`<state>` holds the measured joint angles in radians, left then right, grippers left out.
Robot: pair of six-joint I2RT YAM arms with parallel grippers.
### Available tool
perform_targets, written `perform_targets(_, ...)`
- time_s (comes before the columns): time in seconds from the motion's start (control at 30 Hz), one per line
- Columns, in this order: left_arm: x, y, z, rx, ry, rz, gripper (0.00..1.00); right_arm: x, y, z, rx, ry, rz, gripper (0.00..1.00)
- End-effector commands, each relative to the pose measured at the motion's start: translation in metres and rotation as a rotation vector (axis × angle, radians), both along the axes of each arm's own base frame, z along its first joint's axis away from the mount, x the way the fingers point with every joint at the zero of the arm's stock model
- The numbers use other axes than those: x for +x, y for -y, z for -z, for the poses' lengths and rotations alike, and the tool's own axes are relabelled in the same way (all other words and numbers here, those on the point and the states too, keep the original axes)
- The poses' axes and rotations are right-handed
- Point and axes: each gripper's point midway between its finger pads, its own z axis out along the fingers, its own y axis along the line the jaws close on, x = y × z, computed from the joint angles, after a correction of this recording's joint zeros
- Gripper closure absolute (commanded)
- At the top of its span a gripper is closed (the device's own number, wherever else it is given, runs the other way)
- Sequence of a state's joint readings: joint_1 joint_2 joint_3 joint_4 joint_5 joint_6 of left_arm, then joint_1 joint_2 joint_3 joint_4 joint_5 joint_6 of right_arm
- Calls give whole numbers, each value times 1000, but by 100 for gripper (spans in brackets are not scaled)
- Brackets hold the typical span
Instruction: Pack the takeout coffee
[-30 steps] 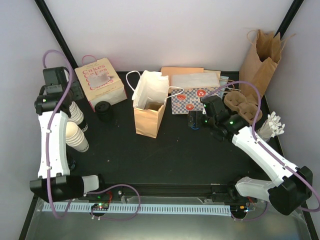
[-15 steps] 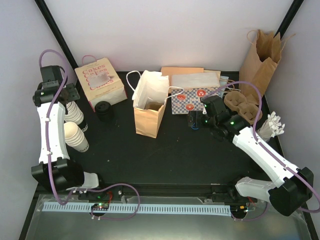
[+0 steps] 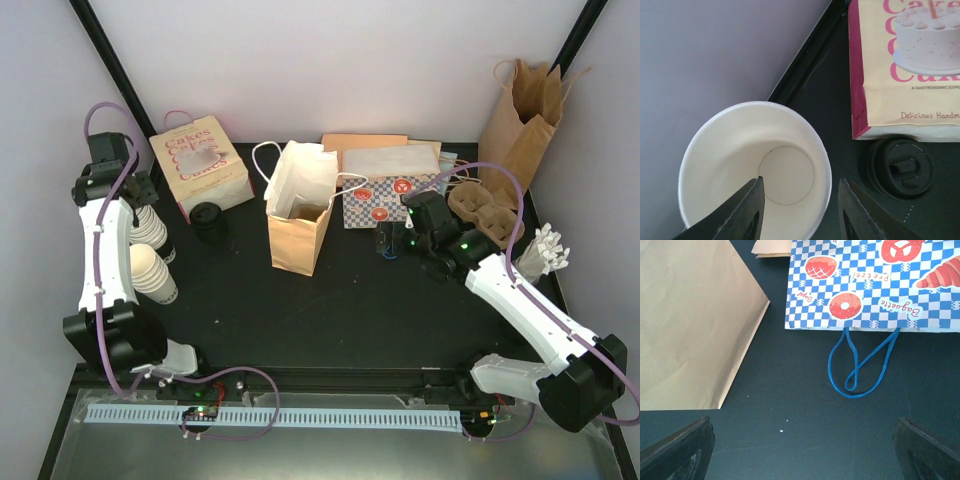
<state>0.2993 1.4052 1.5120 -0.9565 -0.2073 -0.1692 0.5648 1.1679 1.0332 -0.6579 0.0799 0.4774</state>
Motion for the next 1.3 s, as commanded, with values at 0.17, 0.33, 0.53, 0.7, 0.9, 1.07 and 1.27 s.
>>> perform_targets(0.17,16,-6,10,-20,-63,10,76,-1,2,-7,23,18,9,0)
perform_targets(0.33,20,-4,10,-36,-77,27,89,-2,1,-5,29,14,2,0)
perform_targets(0.53,16,-4,-1,-16,-61,31,92,-2,-1,-2,32,6,-6,0)
perform_targets(0.7,16,0,-6,-19,-45,52,98,-3,-1,-2,28,4,-9,0)
perform_targets(0.9,12,3,-20,-11,-27,57,98,-3,-1,-2,31,3,-10,0)
perform_targets(1.07,8,5,-39,10,17,65,98,-4,-2,0,30,-2,-14,0)
perform_targets(1.27,-3,5,-69,66,61,52,99,-4,-3,-1,36,-1,-19,0)
